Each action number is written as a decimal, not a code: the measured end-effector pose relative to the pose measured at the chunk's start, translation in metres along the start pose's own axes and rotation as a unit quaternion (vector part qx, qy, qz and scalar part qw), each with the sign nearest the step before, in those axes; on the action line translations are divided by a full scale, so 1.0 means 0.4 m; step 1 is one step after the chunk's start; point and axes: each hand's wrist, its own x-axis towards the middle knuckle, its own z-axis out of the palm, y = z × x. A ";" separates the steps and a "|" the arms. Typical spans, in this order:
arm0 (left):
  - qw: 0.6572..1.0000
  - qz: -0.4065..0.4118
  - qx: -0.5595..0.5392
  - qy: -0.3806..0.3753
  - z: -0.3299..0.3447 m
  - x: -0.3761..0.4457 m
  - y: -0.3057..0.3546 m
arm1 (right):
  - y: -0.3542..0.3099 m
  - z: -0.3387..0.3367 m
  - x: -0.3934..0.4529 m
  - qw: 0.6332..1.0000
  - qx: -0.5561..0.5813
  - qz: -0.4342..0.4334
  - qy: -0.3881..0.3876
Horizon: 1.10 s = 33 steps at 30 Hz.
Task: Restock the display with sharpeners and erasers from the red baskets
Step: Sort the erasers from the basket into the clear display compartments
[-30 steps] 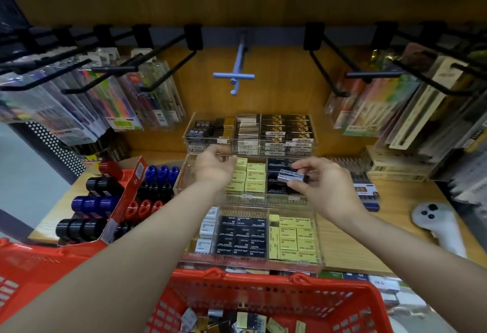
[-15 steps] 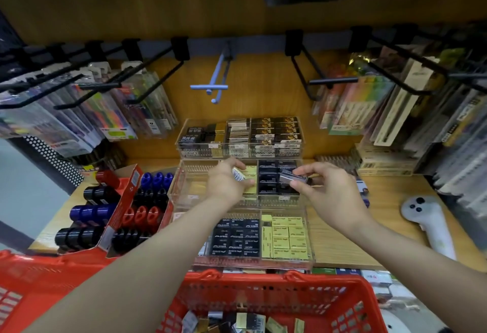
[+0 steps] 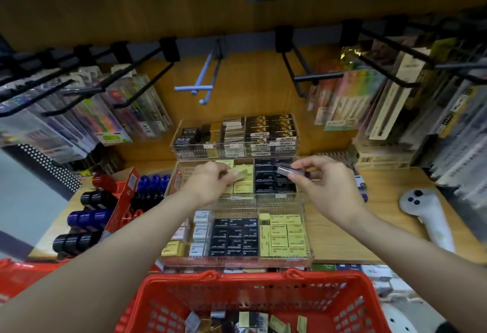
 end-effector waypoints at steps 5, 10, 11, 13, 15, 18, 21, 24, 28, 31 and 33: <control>1.000 -0.007 0.018 -0.006 0.006 0.011 0.002 | -0.001 0.001 0.003 1.000 0.004 0.004 0.007; 0.996 0.037 0.048 0.073 0.011 0.012 -0.018 | -0.011 0.010 -0.001 1.000 0.009 0.002 0.006; 0.995 0.047 0.059 0.067 0.012 0.009 -0.020 | -0.011 0.011 -0.001 1.000 0.011 0.002 0.008; 0.993 0.054 0.082 0.058 0.016 0.009 -0.021 | -0.008 0.011 -0.003 1.000 0.011 0.003 0.009; 0.991 0.053 0.104 0.064 0.020 0.015 -0.015 | -0.003 0.011 -0.004 1.000 0.016 0.010 0.006; 0.990 0.050 0.114 0.069 0.024 0.029 0.003 | 0.006 0.008 -0.003 1.000 0.015 0.019 0.003; 0.991 0.044 0.114 0.054 0.026 0.044 0.018 | 0.013 0.009 0.000 1.000 0.006 0.013 0.007; 0.993 0.046 0.094 0.058 0.029 0.062 0.032 | 0.023 0.011 -0.004 0.999 -0.050 -0.008 -0.013; 0.993 0.045 0.093 0.060 0.044 0.075 0.039 | 0.038 0.030 -0.017 0.987 -0.133 -0.063 -0.065; 0.993 0.018 0.093 0.070 0.058 0.066 0.021 | 0.041 0.052 -0.004 0.986 -0.146 -0.046 -0.064; 0.992 0.022 0.099 0.075 0.060 0.062 0.011 | 0.043 0.064 0.015 0.986 -0.149 -0.032 -0.066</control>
